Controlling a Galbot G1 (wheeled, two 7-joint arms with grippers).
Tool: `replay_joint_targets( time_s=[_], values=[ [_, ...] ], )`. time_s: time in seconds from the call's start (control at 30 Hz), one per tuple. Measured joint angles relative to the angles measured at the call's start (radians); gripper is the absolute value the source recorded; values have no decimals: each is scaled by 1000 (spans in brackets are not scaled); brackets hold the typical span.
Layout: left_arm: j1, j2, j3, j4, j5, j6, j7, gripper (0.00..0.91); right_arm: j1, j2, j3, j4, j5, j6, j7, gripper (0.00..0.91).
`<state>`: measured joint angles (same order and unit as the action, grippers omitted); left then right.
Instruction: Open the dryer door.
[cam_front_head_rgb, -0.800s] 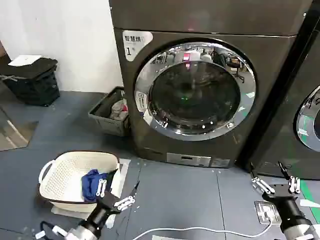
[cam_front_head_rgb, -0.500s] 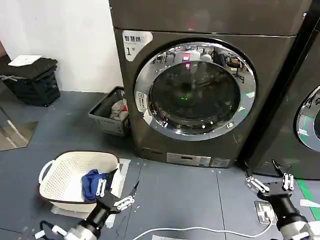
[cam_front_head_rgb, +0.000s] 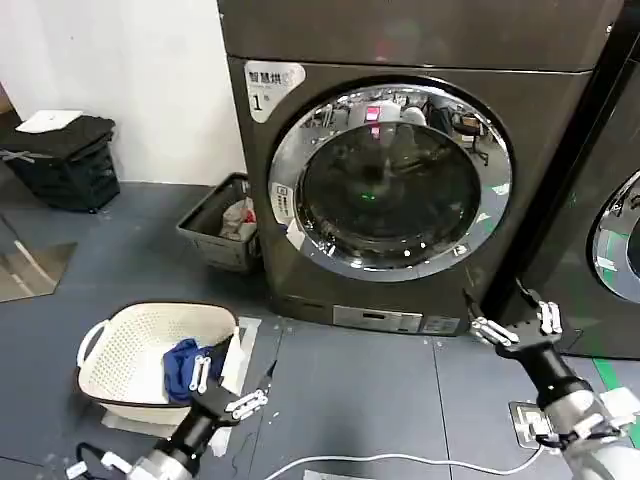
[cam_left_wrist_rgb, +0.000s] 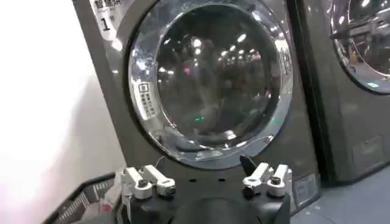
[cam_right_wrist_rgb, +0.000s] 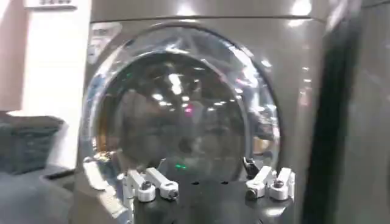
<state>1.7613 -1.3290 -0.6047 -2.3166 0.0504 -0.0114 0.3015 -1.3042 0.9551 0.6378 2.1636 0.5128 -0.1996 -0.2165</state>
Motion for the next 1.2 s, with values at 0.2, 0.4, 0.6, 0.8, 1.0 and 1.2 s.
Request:
replay_joint_targets(
  time_s=[0.2, 0.4, 0.6, 0.8, 1.0, 1.2],
  values=[
    [9, 0, 1, -3, 0, -6, 2, 907, 113, -49, -105, -71, 17, 22, -31, 907],
    [9, -4, 1, -4, 1, -7, 4, 907, 237, -64, -207, -139, 33, 53, -45, 907],
    [10, -4, -2, -6, 2, -7, 6, 907, 359, -63, -310, -200, 37, 59, -45, 907],
    [12, -3, -3, -8, 4, -7, 9, 907, 468, -49, -404, -268, 37, 66, -54, 907],
    [6, -3, -10, 3, 1, -10, 10, 907, 572, -27, -486, -339, 43, 83, -60, 907],
    [4, -8, -15, 5, 0, -14, 11, 907, 664, -4, -566, -396, 46, 81, -59, 907]
  ],
)
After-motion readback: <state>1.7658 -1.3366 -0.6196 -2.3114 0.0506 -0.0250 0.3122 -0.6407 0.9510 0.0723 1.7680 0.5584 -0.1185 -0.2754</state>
